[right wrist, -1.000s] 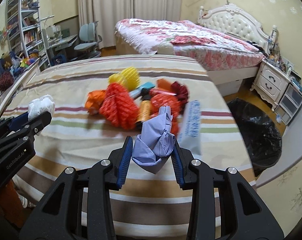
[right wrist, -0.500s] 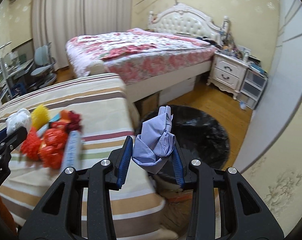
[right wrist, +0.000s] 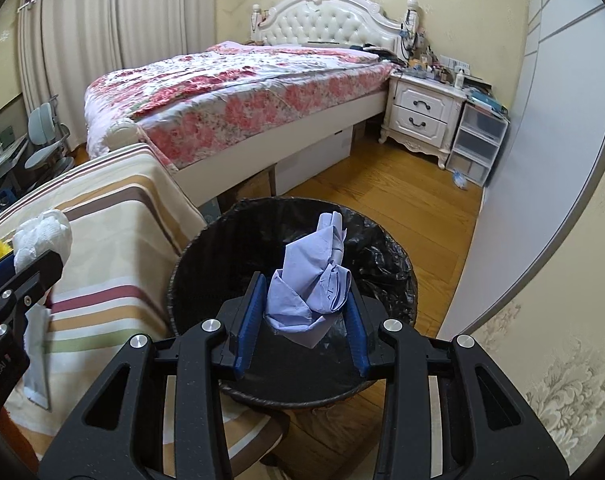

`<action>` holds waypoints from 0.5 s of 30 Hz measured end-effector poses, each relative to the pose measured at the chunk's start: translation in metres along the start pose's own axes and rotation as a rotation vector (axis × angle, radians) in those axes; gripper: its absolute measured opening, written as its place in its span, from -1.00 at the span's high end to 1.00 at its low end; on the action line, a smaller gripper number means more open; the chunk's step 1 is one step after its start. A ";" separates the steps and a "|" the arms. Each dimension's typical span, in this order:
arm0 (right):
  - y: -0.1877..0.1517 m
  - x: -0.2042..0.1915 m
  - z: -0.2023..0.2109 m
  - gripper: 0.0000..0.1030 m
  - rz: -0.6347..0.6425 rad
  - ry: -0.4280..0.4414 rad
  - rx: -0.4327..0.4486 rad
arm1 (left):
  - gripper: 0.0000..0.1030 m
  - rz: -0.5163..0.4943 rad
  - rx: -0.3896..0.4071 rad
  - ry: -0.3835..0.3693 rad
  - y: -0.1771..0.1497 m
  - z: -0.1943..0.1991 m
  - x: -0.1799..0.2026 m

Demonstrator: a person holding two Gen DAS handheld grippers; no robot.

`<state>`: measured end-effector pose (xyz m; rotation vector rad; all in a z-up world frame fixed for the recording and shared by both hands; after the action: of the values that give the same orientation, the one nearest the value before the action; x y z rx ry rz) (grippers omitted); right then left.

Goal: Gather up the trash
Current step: 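Carry both items over the black bin and open both grippers to drop them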

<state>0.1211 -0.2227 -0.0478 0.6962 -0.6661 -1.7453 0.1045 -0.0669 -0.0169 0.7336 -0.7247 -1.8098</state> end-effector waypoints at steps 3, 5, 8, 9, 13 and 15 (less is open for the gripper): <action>0.003 0.007 -0.009 0.28 -0.015 -0.002 -0.006 | 0.21 -0.010 -0.012 0.001 0.008 -0.015 0.008; 0.006 0.012 -0.015 0.28 -0.027 0.000 -0.014 | 0.21 -0.014 -0.022 0.006 0.012 -0.025 0.013; 0.009 0.016 -0.021 0.28 -0.035 -0.002 -0.022 | 0.21 -0.013 -0.038 0.009 0.016 -0.037 0.017; 0.009 0.017 -0.023 0.28 -0.037 -0.005 -0.023 | 0.21 -0.013 -0.043 0.010 0.017 -0.040 0.018; 0.011 0.024 -0.031 0.28 -0.054 -0.006 -0.031 | 0.21 -0.016 -0.062 0.012 0.022 -0.053 0.025; 0.012 0.028 -0.033 0.28 -0.062 -0.005 -0.034 | 0.21 -0.020 -0.070 0.012 0.023 -0.057 0.029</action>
<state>0.1463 -0.2557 -0.0649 0.6956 -0.6222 -1.8116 0.1522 -0.1097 -0.0403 0.7073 -0.6447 -1.8385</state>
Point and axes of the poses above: each gripper's, at about its wrist camera, not at the fingertips, and z roughly against the way its jaws point, x to its right, y to its top, the point moved 2 cm from there along -z, roughly the way its jaws point, and after that the axes turned 10 degrees about -z, right-handed, at the moved point
